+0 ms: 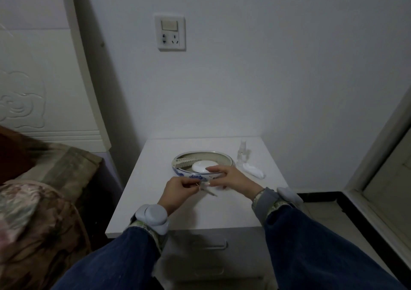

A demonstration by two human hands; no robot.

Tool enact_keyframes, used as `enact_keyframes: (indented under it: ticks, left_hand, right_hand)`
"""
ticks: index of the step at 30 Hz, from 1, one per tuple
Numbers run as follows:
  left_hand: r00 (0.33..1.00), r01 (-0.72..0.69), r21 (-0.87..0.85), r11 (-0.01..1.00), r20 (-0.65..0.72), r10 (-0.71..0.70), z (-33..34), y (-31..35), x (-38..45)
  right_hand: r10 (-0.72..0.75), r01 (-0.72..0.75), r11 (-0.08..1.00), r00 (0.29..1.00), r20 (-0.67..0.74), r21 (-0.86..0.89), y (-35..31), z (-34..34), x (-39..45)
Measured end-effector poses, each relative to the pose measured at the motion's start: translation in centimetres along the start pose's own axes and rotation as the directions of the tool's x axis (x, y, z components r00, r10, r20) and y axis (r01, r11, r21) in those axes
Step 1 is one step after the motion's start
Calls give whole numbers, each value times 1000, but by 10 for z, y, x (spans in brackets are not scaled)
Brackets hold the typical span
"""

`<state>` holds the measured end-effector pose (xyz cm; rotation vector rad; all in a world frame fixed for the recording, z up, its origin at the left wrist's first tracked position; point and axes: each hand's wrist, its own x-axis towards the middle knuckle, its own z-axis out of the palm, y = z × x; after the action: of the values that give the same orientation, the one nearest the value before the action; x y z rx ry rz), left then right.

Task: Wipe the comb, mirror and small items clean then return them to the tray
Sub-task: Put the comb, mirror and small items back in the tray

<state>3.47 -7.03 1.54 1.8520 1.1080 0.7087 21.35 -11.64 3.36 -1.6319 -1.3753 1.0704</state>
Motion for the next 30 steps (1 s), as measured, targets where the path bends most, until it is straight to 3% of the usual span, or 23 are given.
enact_keyframes:
  ticks: [4, 8, 19, 30]
  left_hand:
    - [1000, 2, -57, 998, -1, -2, 2, 2, -1]
    - [998, -8, -99, 995, 54, 13, 4, 6, -3]
    - [995, 57, -265, 962, 93, -33, 7, 5, -6]
    - [992, 129, -468, 874, 57, -116, 11, 9, -1]
  right_hand:
    - [29, -24, 999, 989, 143, -39, -1, 0, -5]
    - [32, -23, 998, 981, 190, -50, 0, 1, -8]
    - [105, -108, 994, 989, 102, 29, 11, -4, -8]
    - [89, -67, 932, 995, -46, 357, 11, -11, -9]
